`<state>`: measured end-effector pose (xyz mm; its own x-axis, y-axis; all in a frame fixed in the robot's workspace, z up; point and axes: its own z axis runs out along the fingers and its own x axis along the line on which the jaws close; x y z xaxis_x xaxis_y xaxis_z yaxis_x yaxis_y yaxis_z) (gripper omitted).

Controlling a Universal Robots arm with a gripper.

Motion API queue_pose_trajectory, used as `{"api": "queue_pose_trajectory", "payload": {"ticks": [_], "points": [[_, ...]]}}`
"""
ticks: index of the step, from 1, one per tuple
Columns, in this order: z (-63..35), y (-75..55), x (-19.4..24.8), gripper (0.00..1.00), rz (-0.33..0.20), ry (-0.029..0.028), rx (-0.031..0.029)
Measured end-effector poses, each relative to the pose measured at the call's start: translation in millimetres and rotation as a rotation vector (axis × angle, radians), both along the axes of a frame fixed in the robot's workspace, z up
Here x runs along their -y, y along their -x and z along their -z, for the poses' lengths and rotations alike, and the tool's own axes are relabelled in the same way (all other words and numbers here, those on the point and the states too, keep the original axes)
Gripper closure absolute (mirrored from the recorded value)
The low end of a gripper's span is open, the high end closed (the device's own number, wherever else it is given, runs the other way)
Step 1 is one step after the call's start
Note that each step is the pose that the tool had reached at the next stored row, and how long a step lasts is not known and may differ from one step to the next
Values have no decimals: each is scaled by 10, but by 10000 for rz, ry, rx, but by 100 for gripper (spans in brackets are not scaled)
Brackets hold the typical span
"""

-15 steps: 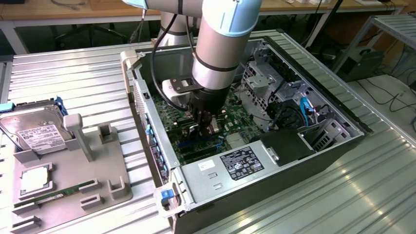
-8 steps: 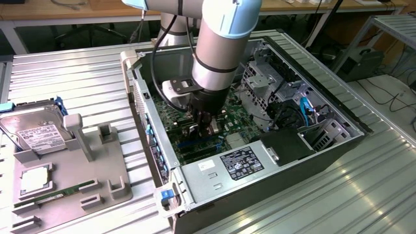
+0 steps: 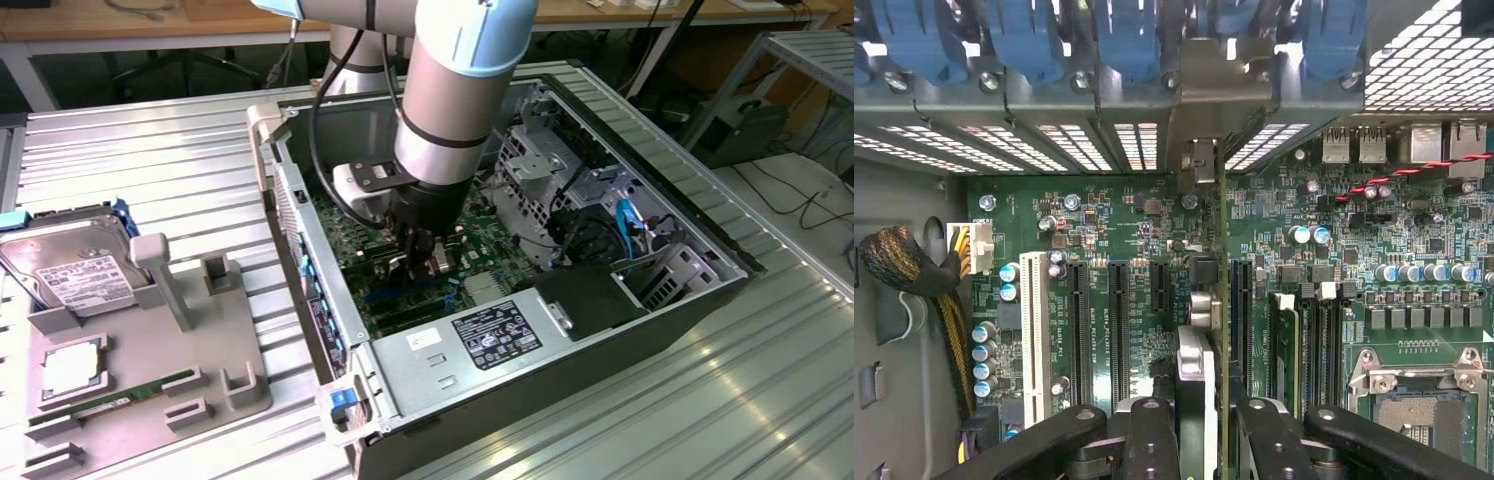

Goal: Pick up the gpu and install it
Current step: 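Insert the gpu into the slot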

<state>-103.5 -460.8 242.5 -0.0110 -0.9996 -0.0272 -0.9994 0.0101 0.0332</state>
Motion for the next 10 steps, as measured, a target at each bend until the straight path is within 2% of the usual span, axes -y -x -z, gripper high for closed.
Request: {"api": "queue_pose_trajectory", "payload": {"ticks": [10], "points": [[1,0,-1,72,0,-1,1]]}}
